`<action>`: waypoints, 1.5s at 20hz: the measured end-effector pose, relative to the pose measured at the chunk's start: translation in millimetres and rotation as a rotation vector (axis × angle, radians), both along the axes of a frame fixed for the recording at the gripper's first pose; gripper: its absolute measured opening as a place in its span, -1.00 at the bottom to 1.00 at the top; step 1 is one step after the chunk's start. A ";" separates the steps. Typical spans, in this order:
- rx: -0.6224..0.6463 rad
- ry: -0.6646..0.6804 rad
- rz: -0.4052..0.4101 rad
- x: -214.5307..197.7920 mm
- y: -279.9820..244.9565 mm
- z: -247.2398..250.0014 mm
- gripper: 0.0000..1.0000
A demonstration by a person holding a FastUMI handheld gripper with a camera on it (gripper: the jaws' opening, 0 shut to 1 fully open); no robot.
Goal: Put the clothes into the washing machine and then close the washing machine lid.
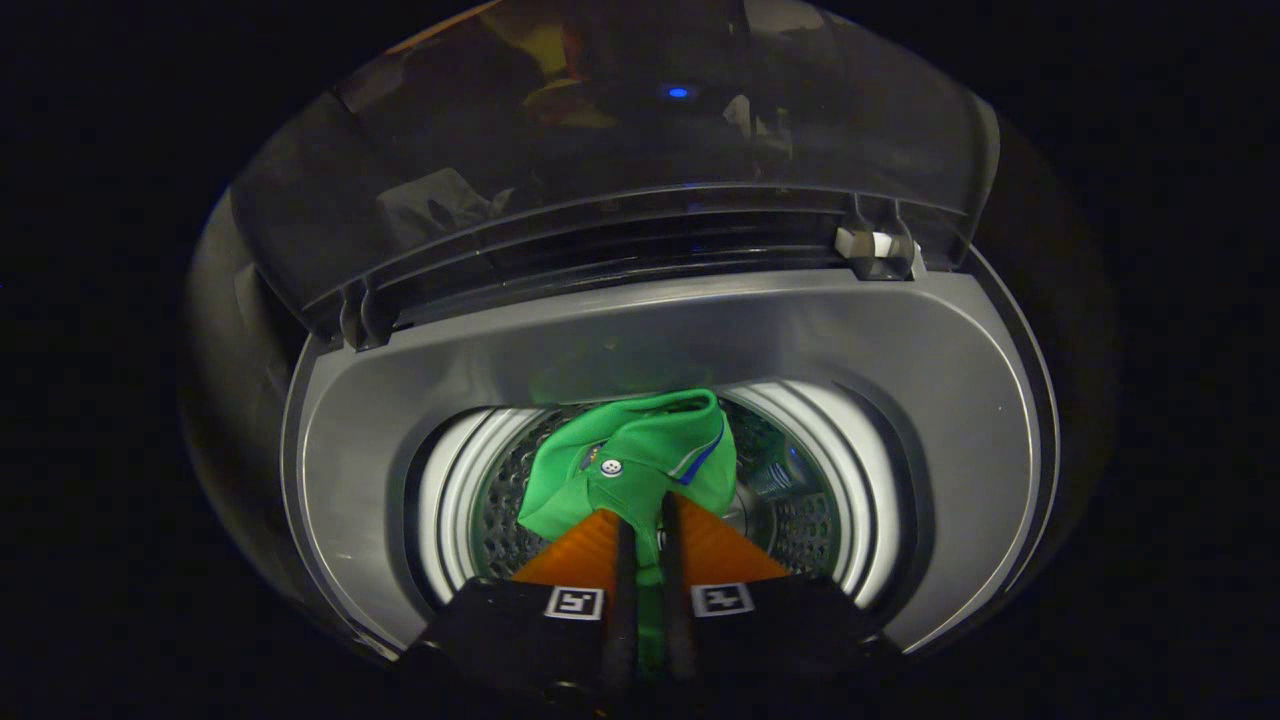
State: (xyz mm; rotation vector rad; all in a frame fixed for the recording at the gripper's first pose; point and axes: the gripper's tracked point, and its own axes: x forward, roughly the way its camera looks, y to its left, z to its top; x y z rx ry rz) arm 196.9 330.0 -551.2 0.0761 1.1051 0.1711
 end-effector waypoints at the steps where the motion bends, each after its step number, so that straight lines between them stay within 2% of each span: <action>1: 0.013 -0.011 0.001 -0.2 2.3 3.8 -0.23; 6: 0.005 -0.031 0.007 -1.6 2.2 10.0 0.99; 11: 0.001 -0.062 0.017 -11.4 -3.0 34.6 0.99; 19: 0.030 -0.253 0.064 -12.0 -12.8 160.2 0.98; 26: 0.091 -0.460 0.079 39.2 -2.6 293.2 0.98; 30: 0.115 -0.548 0.072 71.9 2.0 332.8 0.97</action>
